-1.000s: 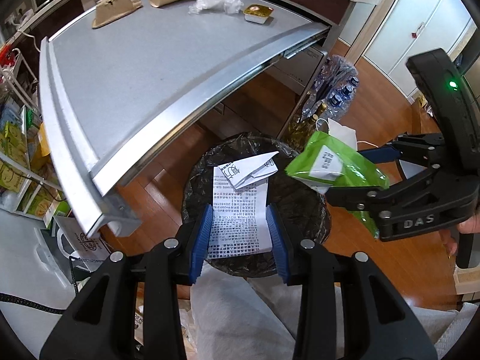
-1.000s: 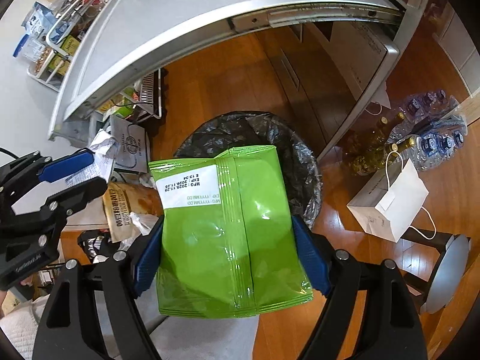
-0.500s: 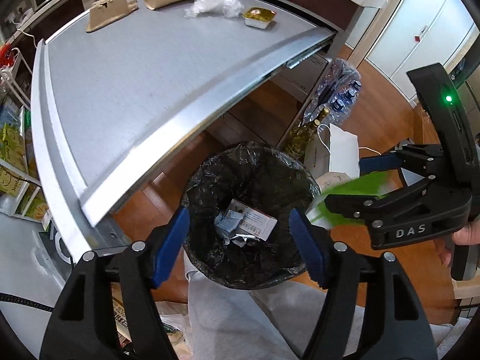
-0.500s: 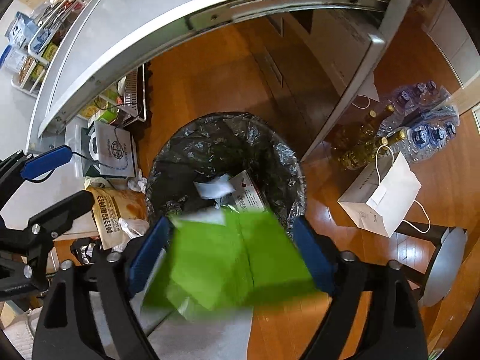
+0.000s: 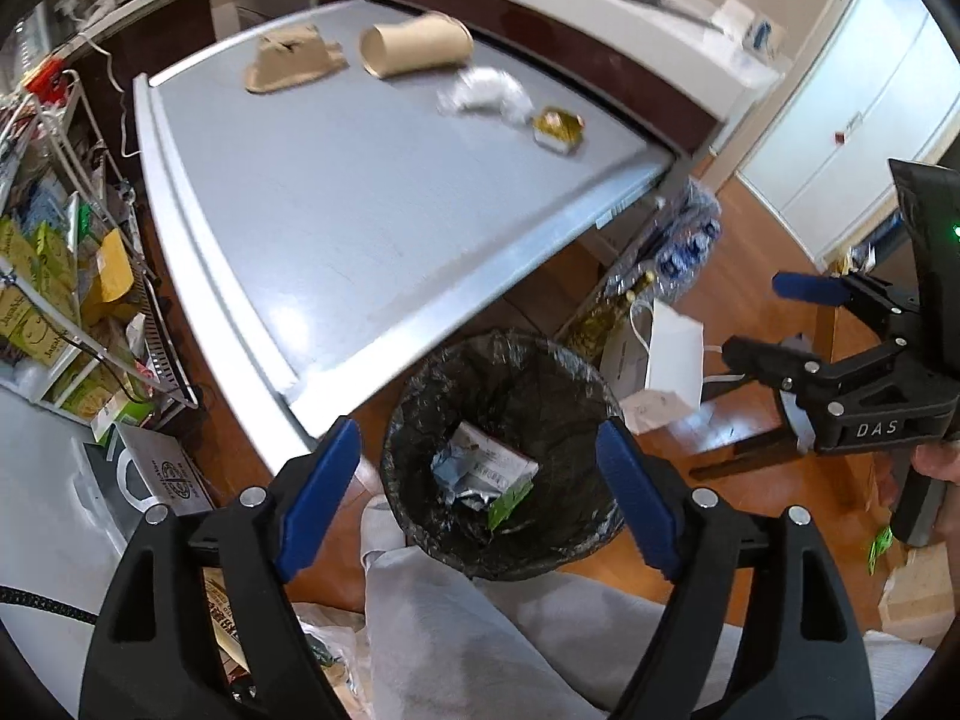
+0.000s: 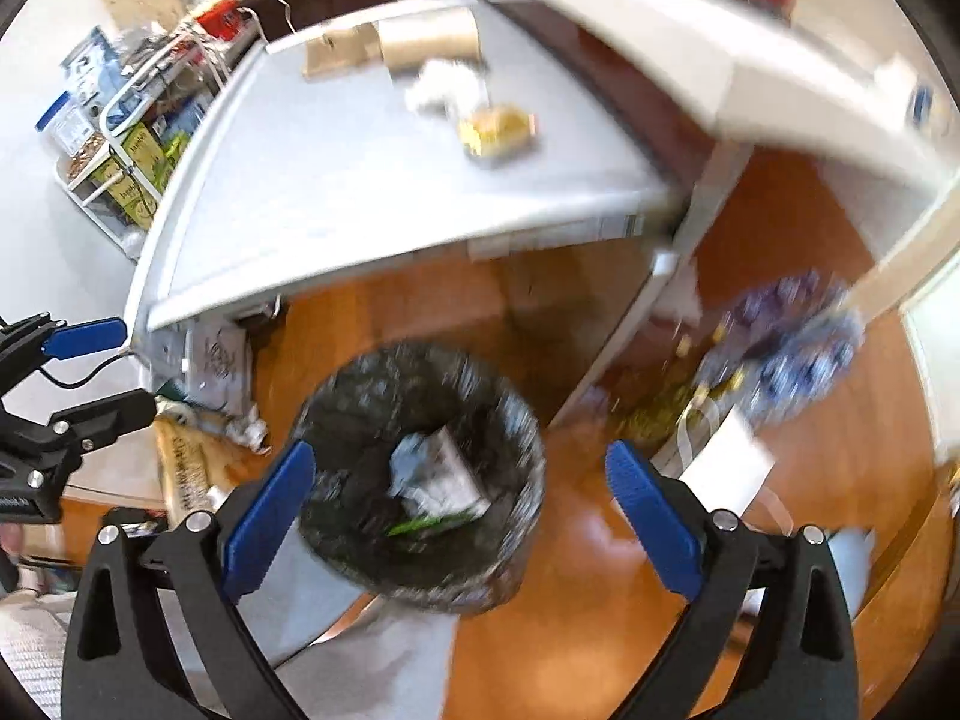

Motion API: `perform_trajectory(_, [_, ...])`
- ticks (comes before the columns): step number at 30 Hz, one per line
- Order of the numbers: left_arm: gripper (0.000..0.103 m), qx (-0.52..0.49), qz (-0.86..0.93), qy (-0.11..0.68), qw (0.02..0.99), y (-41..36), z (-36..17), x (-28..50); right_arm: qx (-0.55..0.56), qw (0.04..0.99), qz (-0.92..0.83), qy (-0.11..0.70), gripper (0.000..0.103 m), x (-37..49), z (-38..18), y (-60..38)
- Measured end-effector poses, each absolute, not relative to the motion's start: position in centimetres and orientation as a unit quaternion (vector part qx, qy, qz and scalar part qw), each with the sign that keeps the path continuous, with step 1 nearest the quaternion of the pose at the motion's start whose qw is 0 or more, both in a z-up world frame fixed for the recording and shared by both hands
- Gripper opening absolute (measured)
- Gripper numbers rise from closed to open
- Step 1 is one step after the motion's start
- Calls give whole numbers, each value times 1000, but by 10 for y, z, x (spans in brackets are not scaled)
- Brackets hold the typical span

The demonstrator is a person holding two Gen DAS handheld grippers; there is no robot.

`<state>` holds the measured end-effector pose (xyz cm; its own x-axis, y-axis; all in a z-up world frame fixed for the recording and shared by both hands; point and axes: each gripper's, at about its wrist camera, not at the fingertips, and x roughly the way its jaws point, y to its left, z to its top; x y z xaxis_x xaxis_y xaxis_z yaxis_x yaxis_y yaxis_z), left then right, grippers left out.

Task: Collect trash
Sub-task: 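Move both tools back over the table toward the cup carrier and butter packet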

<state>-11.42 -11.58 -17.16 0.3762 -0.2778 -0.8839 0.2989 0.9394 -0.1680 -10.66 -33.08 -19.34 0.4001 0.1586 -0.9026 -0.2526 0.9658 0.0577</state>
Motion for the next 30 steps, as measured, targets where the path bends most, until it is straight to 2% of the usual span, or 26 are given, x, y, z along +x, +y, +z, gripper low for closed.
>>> perform_trajectory(3, [82,4,-163,514,842,-106,-155,-106,-72,853,122,502,98,-93,-176,-324])
perform_trajectory(6, [92,11,-138,488,862,-93,-139,-90,-74,860,126,489,98,-77,-169,-318])
perform_trajectory(11, [93,25,-98,462,881,-65,-127,-40,-77,862,115,487,98,-38,-169,-311])
perform_trajectory(20, [93,-4,-67,466,882,-29,-130,67,-95,848,86,514,98,23,-198,-294])
perform_trajectory(30, [93,149,-171,485,845,-33,-160,187,-110,827,112,540,98,70,-216,-282])
